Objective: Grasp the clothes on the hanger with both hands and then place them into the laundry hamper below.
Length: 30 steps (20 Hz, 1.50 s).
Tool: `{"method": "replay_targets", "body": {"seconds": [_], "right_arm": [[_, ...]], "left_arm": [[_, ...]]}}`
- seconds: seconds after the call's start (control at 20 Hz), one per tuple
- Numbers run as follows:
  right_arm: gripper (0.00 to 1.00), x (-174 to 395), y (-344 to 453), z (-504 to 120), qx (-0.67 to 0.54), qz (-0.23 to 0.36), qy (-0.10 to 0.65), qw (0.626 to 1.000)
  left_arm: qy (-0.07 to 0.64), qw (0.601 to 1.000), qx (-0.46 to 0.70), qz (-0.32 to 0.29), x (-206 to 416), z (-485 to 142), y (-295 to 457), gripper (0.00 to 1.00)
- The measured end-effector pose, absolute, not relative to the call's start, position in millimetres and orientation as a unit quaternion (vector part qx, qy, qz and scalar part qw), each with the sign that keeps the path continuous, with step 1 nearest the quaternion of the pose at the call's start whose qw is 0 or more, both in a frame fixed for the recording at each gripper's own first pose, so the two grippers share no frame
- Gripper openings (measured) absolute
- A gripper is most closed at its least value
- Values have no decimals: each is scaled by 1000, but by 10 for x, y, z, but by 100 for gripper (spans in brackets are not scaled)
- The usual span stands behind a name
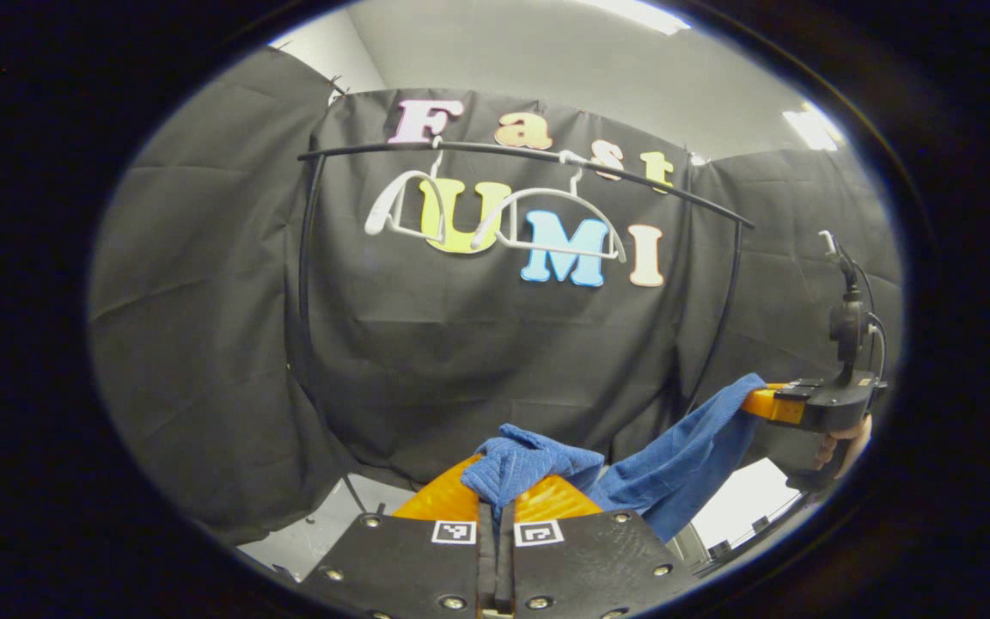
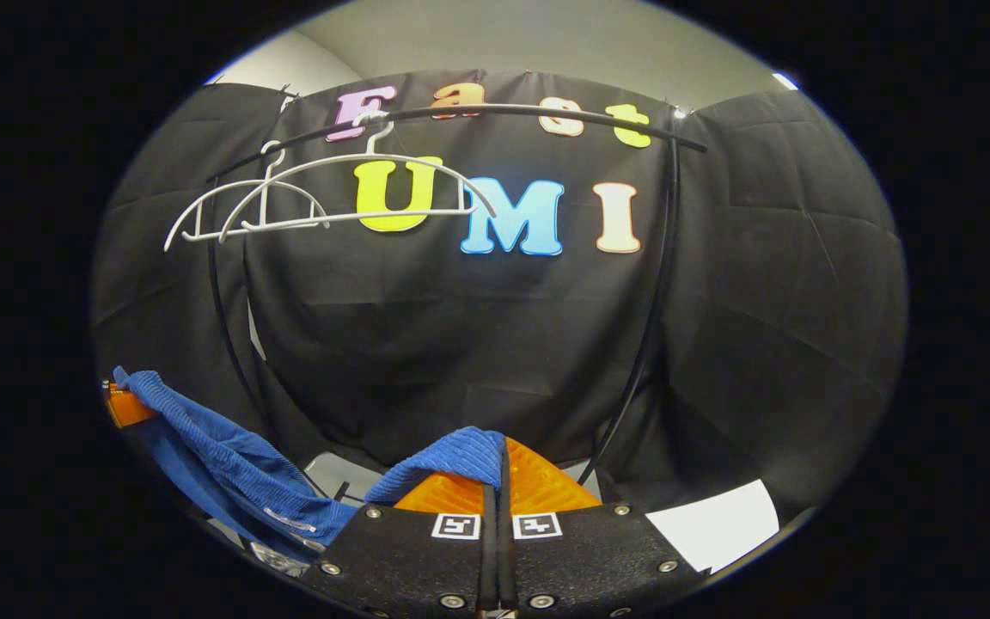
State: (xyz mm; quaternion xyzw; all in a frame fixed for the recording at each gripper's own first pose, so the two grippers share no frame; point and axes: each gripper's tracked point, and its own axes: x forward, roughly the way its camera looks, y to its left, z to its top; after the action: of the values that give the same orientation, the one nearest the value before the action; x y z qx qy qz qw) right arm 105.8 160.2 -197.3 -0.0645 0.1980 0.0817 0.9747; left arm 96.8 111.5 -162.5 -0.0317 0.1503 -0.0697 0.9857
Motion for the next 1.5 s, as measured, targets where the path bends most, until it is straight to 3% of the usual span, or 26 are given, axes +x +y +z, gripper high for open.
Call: {"method": "replay_targets", "body": {"seconds": [0.45, 1.5], "right_arm": [[0, 984, 1658, -2953, -57, 76, 289, 953], [0, 629, 1631, -4871, -61, 51, 424, 902]], "left_arm": [[214, 974, -28, -66, 1253, -2435, 1050, 1], [351, 934, -56, -45, 1468, -4534, 868, 2]]}}
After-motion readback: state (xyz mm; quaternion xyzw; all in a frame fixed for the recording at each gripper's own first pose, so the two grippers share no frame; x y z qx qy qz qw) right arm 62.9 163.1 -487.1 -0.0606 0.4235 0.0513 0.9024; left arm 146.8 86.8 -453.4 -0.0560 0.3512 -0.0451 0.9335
